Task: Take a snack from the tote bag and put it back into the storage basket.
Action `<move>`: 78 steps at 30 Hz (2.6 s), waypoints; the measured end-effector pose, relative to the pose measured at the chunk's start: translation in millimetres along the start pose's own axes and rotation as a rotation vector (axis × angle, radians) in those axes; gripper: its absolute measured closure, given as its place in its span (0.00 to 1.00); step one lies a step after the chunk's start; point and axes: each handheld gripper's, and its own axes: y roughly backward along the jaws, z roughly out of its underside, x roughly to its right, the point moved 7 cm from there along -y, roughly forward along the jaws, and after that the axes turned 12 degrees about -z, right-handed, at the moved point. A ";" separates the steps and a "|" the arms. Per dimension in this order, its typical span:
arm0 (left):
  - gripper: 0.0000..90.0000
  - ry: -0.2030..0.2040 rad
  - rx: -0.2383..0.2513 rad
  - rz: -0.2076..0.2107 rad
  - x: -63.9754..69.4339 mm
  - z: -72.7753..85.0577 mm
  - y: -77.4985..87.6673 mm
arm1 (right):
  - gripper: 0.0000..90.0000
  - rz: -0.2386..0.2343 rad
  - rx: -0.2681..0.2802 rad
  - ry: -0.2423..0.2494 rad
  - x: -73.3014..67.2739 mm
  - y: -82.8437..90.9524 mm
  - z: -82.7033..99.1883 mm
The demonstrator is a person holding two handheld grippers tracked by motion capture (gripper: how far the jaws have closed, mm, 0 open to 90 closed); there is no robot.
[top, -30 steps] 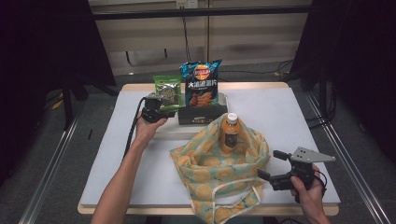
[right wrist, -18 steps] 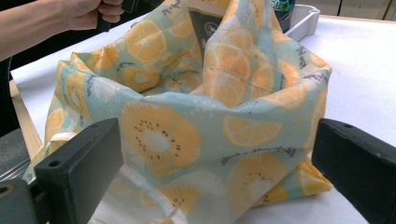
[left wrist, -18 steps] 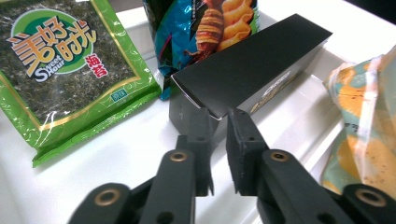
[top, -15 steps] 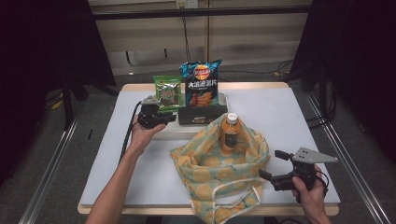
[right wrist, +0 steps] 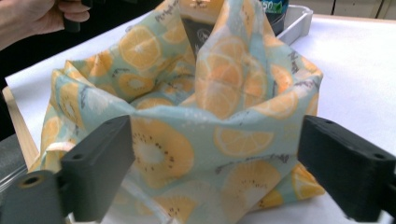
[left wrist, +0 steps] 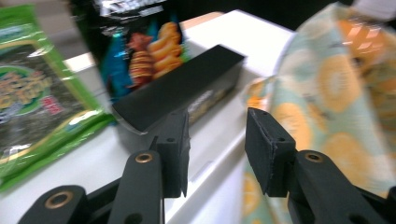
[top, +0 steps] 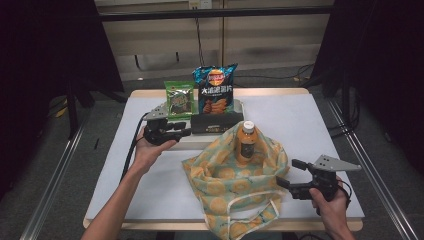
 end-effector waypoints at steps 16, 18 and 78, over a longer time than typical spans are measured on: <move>0.57 -0.058 0.001 0.121 54.7 -7.9 -3.1 | 0.38 0.030 0.028 0.021 13.8 -2.6 -27.6; 0.54 -0.063 -0.008 0.148 66.2 -7.5 -11.4 | 0.38 0.032 0.022 0.020 18.9 -8.7 -32.6; 0.42 -0.007 0.060 0.184 129.0 -18.2 -42.7 | 0.62 0.057 -0.067 -0.052 68.8 -51.4 -21.1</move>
